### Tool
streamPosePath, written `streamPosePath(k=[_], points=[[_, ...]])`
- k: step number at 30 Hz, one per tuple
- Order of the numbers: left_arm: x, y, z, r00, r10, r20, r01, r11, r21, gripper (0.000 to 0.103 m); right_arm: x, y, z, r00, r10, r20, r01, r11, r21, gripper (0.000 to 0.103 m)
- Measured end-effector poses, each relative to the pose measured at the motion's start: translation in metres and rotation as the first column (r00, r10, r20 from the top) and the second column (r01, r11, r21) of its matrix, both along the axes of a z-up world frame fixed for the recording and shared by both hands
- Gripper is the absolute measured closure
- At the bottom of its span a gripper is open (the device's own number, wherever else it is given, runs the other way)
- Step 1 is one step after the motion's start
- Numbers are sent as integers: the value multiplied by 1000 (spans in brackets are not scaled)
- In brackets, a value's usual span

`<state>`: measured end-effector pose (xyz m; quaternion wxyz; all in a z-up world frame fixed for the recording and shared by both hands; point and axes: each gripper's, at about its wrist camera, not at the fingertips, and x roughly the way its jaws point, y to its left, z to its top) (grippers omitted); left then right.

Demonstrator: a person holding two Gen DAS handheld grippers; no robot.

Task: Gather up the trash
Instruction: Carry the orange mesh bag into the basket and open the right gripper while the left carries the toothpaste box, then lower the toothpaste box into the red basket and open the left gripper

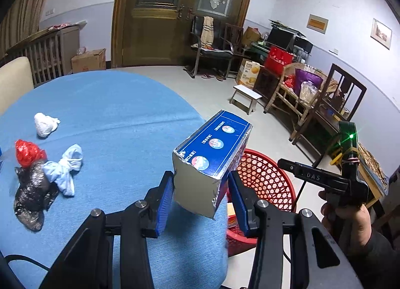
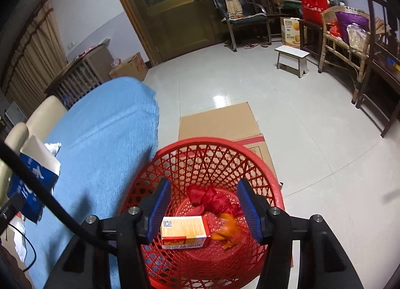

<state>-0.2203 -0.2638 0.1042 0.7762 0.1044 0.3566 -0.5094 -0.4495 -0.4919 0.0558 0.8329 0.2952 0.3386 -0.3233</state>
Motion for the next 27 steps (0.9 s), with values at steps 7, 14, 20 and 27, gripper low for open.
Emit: streamPosePath(k=[7,14,20,27], points=[[-15,-31,-5,998,-61,-11,61,998,28,57,-16,-13,5,998,-50,36,49,999,9,44],[-34,-66,-13,992,-126,-26,127,990,62,57,-33,-22,5,995,-83,47,82,996,17,44],[-45,-90,-21,988,-148,-42,151,985,85,57,-48,-30,7,992,-117,56,116,993,20,44],[-51,-105,-30,989,-140,-43,144,984,108,55,-58,-31,8,987,-147,71,147,989,11,44]])
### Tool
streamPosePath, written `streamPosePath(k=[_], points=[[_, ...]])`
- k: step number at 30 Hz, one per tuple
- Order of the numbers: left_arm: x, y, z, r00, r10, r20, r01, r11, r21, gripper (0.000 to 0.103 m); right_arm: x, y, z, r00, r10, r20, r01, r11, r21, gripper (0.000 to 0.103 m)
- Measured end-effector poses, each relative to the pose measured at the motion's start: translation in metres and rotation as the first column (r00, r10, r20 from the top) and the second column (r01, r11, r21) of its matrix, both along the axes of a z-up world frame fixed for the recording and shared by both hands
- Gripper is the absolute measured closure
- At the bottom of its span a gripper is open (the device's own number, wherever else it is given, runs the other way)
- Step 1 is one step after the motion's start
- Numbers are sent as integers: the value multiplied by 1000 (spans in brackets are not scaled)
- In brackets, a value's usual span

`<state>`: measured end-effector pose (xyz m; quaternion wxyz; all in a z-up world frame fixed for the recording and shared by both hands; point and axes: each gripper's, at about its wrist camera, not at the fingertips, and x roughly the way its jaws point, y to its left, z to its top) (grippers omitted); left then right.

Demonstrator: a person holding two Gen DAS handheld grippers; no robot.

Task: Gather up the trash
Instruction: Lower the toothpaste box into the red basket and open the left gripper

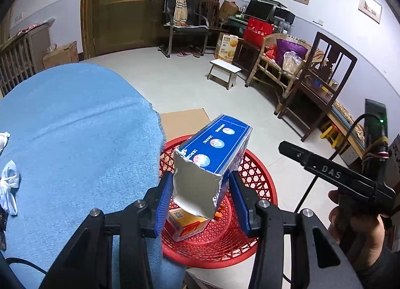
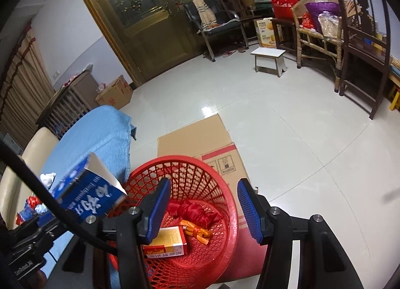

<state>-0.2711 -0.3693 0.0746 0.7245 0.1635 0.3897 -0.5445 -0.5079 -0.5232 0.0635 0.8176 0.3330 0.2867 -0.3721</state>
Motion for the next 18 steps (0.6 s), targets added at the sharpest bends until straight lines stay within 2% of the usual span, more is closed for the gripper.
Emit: streamPosePath(k=[9,12,18], points=[[-1,-9,-7,1000,-2,-2,2,1000,30,51,-3,0,1,1000,-18,1,18,1000,-4,44],[6,-6,-7,1000,21,-22,-20,999,27,39,-2,2,5,1000,-19,3,19,1000,-16,44],[16,9,-2,998,58,-26,-58,998,18,38,4,5,9,1000,-3,2,3,1000,-22,44]])
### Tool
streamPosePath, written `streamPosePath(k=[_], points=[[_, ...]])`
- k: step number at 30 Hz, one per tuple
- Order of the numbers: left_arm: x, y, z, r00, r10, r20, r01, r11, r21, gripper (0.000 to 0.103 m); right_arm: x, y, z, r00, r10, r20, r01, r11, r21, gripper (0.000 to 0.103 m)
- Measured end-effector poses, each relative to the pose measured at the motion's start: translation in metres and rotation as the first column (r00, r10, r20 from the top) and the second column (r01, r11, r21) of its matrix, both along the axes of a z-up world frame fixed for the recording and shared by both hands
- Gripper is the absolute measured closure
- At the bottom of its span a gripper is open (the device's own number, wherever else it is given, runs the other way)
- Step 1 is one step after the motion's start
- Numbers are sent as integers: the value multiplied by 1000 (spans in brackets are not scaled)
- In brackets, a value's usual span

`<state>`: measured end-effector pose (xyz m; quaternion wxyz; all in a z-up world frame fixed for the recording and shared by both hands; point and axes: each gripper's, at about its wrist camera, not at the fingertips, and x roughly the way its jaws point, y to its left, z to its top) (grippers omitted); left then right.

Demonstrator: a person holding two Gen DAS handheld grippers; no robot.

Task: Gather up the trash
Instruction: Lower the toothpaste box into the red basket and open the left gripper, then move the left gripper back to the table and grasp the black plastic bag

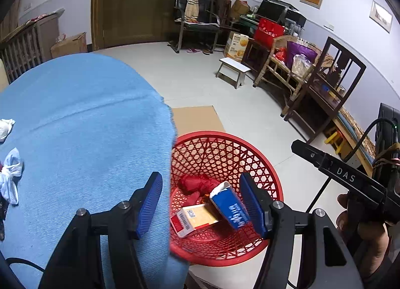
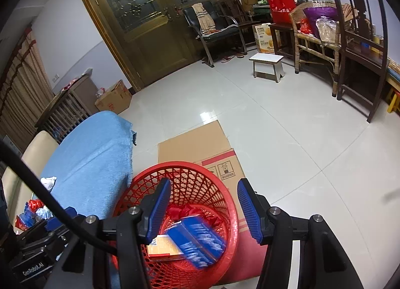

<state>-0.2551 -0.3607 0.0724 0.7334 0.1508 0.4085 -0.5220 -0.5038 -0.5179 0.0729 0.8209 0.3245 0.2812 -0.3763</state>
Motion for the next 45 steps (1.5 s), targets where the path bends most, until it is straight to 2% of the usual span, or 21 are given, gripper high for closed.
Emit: streamPosePath(k=[16,27,31,38,45], points=[[26,55,11,994,110,4,-110,993,-36,38,45,33,14,993,119,-7,-119,992,-31,43],[57,112,8,968,249,-3,-249,968,-43,38,80,61,13,975,220,-33,-221,975,-30,42],[78,141,1,943,331,-19,-332,943,-37,38,94,71,12,965,259,-44,-260,965,-29,42],[121,194,-8,877,475,-64,-478,878,-25,38,117,93,8,943,326,-63,-328,944,-23,42],[142,229,-8,825,562,-60,-565,825,-28,37,150,120,8,907,413,-81,-416,909,-18,40]])
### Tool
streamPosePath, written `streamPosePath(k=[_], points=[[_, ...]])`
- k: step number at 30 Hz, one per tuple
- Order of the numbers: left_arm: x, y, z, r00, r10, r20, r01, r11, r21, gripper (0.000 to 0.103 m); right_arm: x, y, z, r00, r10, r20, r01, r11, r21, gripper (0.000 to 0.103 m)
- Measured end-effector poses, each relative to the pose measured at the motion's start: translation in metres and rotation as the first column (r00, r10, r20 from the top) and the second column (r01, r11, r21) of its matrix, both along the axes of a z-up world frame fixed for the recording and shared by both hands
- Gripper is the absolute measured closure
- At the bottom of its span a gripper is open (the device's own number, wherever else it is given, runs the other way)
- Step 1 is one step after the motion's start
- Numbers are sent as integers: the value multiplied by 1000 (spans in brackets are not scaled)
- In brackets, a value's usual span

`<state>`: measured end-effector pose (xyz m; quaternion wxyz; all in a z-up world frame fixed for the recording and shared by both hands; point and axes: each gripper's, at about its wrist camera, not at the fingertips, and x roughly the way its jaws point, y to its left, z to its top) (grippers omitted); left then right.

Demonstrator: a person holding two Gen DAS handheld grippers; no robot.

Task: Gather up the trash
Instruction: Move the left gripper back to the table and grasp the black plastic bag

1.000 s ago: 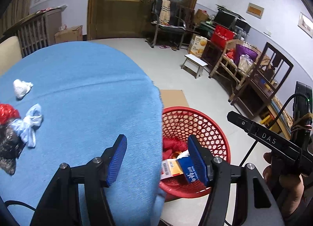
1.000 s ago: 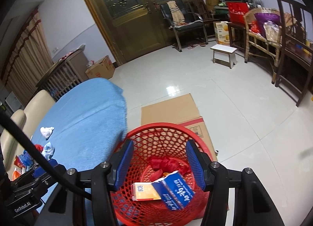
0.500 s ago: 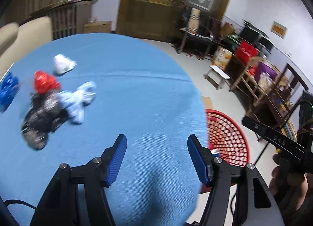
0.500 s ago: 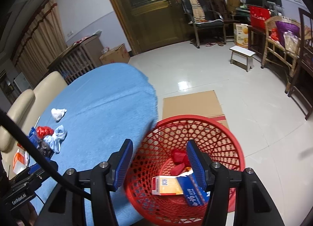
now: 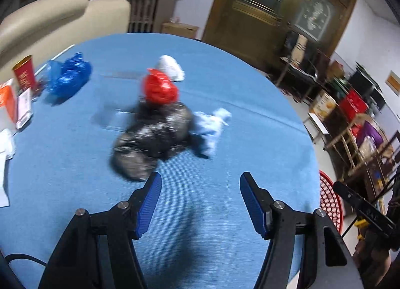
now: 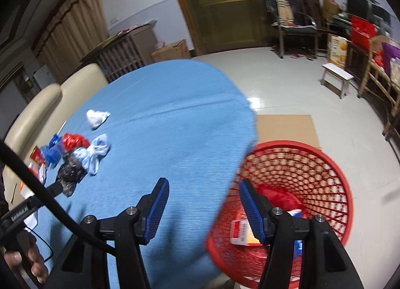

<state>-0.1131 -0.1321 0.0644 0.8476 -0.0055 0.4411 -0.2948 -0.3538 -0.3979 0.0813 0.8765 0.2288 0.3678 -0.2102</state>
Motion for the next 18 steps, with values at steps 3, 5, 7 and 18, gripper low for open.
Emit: streamPosePath(k=[3,5,7,18], points=[[11,12,-2,999,37,-9,-37,999,1,37,20,18,0,998,59,-3,-59,998,-6,37],[16,21,-4,998,61,-16,-61,998,-2,37,31,28,0,996,88,-6,-88,996,-9,33],[20,27,-5,997,79,-15,-79,997,2,37,44,40,1,993,117,-12,-117,993,-17,32],[58,25,-22,997,71,-41,-70,997,28,35,68,68,-4,982,188,-19,-188,982,2,30]])
